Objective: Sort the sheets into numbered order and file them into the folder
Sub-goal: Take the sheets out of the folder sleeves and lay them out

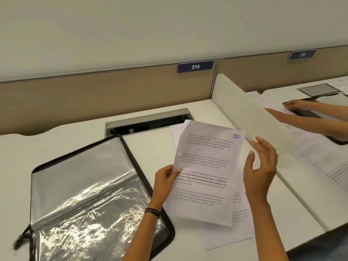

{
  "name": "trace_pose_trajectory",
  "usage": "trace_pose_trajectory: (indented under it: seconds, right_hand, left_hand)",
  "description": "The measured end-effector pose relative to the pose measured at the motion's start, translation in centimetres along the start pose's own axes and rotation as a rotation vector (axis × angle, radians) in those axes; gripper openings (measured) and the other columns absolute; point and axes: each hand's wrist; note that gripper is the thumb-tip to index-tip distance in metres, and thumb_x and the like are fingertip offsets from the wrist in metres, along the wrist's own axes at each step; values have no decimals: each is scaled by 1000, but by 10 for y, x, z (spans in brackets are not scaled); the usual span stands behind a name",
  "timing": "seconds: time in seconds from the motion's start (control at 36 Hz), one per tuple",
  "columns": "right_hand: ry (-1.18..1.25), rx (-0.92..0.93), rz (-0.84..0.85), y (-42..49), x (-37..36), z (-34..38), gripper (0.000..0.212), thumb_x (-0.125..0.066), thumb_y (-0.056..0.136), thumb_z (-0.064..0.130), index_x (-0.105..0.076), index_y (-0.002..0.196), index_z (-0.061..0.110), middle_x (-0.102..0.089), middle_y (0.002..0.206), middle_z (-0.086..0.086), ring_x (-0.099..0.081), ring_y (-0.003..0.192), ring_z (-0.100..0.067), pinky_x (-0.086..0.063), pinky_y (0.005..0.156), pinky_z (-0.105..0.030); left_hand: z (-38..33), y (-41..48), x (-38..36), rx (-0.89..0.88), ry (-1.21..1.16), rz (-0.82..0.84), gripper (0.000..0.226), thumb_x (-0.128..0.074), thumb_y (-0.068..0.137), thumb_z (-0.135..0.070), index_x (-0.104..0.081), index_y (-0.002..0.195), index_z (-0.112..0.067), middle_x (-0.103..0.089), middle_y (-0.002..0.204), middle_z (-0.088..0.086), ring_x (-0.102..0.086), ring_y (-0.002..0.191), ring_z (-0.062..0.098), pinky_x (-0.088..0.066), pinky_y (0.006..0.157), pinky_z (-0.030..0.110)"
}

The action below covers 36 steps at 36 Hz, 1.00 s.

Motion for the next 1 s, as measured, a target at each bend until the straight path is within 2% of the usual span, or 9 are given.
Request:
trace_pose_trajectory:
  seconds: [0.14,0.25,0.31,0.42,0.56,0.64,0.75,0.86,1.0]
  right_hand:
    - [-1,8,200,-16,-10,-15,26,-47,93,-1,-63,112,3,-56,118,-14,-52,113,-22,-34,98,-4]
    - [-32,-17,368,-40,-21,-33,30,-50,89,-8,-65,111,7,-54,118,-7,-53,112,-19,-32,95,-1]
    - [-68,-28,445,-52,-26,-42,32,-51,89,-8,-65,111,10,-55,119,-5,-51,112,-14,-35,93,-7]
    - [-125,-87,569,-75,-34,-59,31,-52,89,-6,-65,110,13,-55,122,-2,-49,113,-11,-42,94,-22]
    - [-175,-166,667,-100,-36,-77,28,-53,91,0,-65,113,12,-55,126,-6,-52,115,-20,-41,96,-26]
    - [-197,-241,725,-111,-34,-84,28,-50,95,7,-61,120,13,-51,133,-5,-46,123,-19,-37,100,-25]
    - [-211,-306,775,-122,-32,-92,31,-48,97,13,-57,126,15,-46,140,-5,-41,129,-20,-34,107,-32]
    - [-229,-343,799,-129,-31,-95,32,-46,98,17,-55,129,16,-42,144,-4,-36,133,-19,-29,109,-29]
    - [-237,-377,847,-134,-30,-95,34,-45,98,19,-51,132,15,-37,147,-4,-33,135,-18,-27,110,-30]
  left_hand:
    - [24,-12,-18,136,-61,-12,27,-63,91,-24,-64,89,3,-74,82,7,-71,75,24,-59,68,39]
    - [40,-22,-35,218,-115,-33,13,-62,92,-19,-65,94,-7,-74,83,4,-72,75,19,-57,62,27]
    - [45,-27,-41,254,-147,-2,8,-60,93,-17,-62,101,-16,-74,88,5,-72,76,18,-56,63,24]
    - [61,-30,-51,307,-128,82,18,-57,95,-12,-56,110,-22,-70,104,6,-69,87,21,-56,68,23]
    - [74,-35,-63,340,-101,155,26,-56,95,-12,-52,118,-23,-65,118,4,-65,101,20,-56,85,31]
    - [76,-38,-69,352,-113,210,31,-55,95,-10,-48,123,-22,-63,121,2,-64,103,18,-55,84,26]
    - [75,-42,-73,354,-122,321,38,-54,96,-9,-44,128,-27,-59,127,-4,-60,110,12,-52,87,22]
    - [74,-45,-74,348,-85,410,41,-53,96,-10,-40,131,-27,-57,130,-3,-58,112,9,-51,86,17]
    - [71,-47,-73,363,-80,422,40,-54,96,-12,-38,130,-26,-58,126,-2,-60,107,8,-52,84,17]
Point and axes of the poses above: each hand's wrist, its own y-axis towards the middle knuckle, its own x-axis out of the back of the hand, z = x × y
